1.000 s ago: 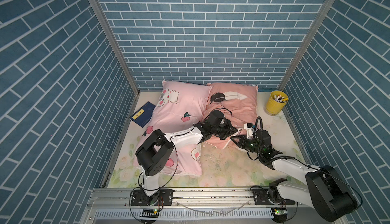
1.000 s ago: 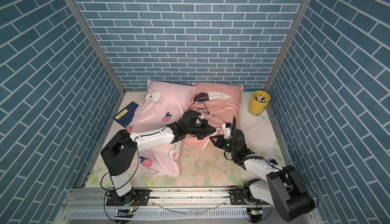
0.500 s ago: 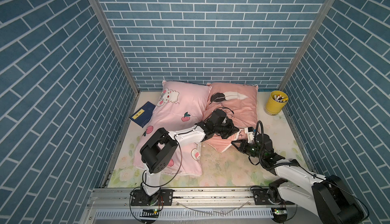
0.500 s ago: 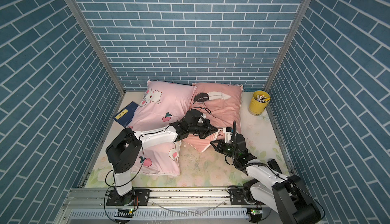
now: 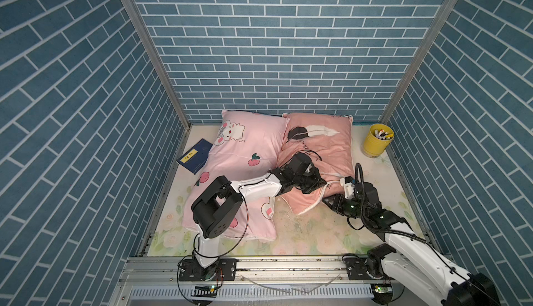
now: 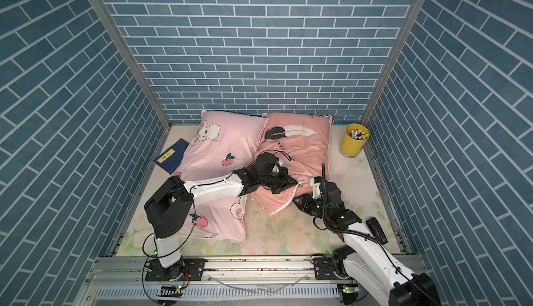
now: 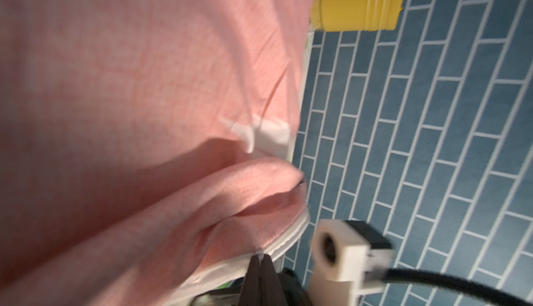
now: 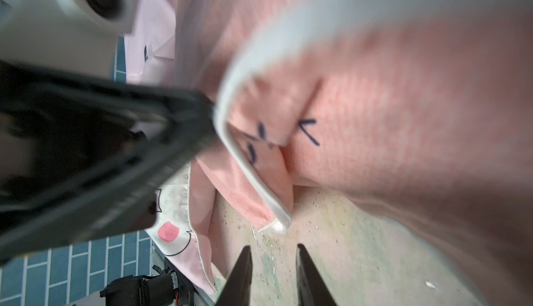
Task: Zip up pillowcases
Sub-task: Zip the zipper on the pillowcase.
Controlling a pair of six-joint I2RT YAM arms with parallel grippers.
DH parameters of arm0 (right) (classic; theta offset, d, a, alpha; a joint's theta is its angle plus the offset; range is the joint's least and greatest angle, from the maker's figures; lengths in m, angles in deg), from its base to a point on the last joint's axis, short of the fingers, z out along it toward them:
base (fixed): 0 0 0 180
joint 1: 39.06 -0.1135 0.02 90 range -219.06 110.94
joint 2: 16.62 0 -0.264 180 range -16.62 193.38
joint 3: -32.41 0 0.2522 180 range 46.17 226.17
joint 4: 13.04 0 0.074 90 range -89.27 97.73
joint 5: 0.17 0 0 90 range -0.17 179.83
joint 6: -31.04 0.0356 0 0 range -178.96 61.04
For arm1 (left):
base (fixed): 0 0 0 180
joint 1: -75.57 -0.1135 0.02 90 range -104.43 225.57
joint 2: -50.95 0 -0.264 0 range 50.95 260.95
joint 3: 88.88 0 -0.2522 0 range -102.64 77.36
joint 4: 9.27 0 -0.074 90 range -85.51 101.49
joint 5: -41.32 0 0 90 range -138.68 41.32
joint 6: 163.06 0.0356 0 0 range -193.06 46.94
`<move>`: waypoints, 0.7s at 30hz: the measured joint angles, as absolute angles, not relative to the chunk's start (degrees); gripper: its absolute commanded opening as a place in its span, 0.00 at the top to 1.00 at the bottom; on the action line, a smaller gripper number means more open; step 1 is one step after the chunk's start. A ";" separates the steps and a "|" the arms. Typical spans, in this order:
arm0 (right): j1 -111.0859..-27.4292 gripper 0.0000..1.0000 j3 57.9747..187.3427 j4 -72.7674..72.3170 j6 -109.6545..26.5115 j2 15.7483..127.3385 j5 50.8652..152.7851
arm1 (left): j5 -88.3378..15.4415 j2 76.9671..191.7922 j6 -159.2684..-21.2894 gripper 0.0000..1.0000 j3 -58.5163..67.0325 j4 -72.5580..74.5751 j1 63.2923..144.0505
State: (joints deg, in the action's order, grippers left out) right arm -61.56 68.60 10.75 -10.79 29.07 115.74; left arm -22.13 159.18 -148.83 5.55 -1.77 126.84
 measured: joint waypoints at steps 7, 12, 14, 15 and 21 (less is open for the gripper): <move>-54.26 0.60 72.69 23.21 -11.97 21.77 117.25 | -22.77 158.58 -145.63 1.00 8.00 2.45 129.33; -53.99 0.54 72.21 20.56 -9.18 24.59 118.82 | -22.90 157.89 -145.29 1.00 9.57 3.76 130.34; -53.99 0.54 71.75 19.07 -8.17 25.97 119.08 | -22.98 157.71 -145.07 1.00 9.57 4.11 130.49; -53.99 0.54 71.62 18.51 -7.87 26.49 119.19 | -23.05 157.56 -145.02 1.00 9.60 4.24 130.58; -53.99 0.58 69.68 15.73 -6.23 28.68 119.30 | -23.18 156.81 -144.78 1.00 9.79 4.26 130.62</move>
State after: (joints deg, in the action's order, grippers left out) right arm -53.99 69.68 15.73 -6.23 28.68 119.30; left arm -23.18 156.81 -144.78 9.79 4.26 130.62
